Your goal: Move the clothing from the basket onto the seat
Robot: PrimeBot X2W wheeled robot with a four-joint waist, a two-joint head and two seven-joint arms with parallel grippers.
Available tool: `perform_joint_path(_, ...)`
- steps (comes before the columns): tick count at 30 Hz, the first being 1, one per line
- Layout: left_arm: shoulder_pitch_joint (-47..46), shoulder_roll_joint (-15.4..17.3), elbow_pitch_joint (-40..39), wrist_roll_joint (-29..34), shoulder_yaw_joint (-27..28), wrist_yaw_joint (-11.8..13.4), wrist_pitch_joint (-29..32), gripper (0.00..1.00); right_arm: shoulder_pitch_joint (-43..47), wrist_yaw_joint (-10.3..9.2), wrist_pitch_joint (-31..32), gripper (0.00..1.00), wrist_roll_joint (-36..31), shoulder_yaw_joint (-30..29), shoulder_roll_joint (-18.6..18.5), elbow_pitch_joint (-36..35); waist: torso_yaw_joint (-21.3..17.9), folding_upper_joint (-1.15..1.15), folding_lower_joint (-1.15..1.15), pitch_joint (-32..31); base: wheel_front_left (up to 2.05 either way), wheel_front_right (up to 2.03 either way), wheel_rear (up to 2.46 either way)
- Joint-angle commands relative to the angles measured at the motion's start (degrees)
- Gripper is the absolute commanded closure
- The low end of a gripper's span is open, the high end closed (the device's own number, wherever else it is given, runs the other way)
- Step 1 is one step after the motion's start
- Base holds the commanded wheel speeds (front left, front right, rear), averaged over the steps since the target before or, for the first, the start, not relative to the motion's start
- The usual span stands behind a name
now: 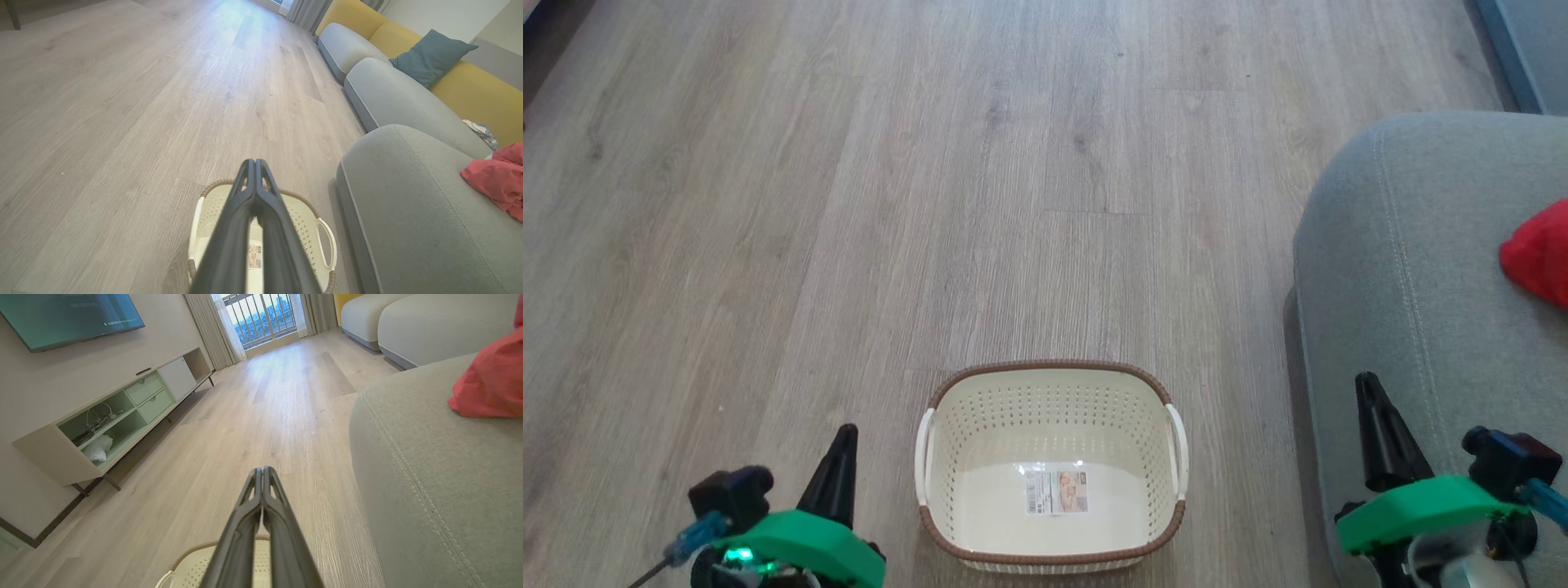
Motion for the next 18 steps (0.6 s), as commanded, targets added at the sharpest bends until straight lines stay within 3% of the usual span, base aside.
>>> perform_joint_path(1,-2.7,0.0,-2.0,-1.4,1.2,-0.4,0.3,1.0,-2.5,0.0,0.4,1.0,1.6,-0.4,0.0,-1.7,-0.1,0.0,0.0,0.0,0.0,0.0,0.0)
perform_joint_path(18,-3.2,0.0,-2.5,-10.8,3.0,-0.8,3.0,1.0,-3.4,0.0,3.0,1.0,11.3,-1.3,0.3,-1.3,-1.1,0.0,0.0,0.0,0.0,0.0,0.0)
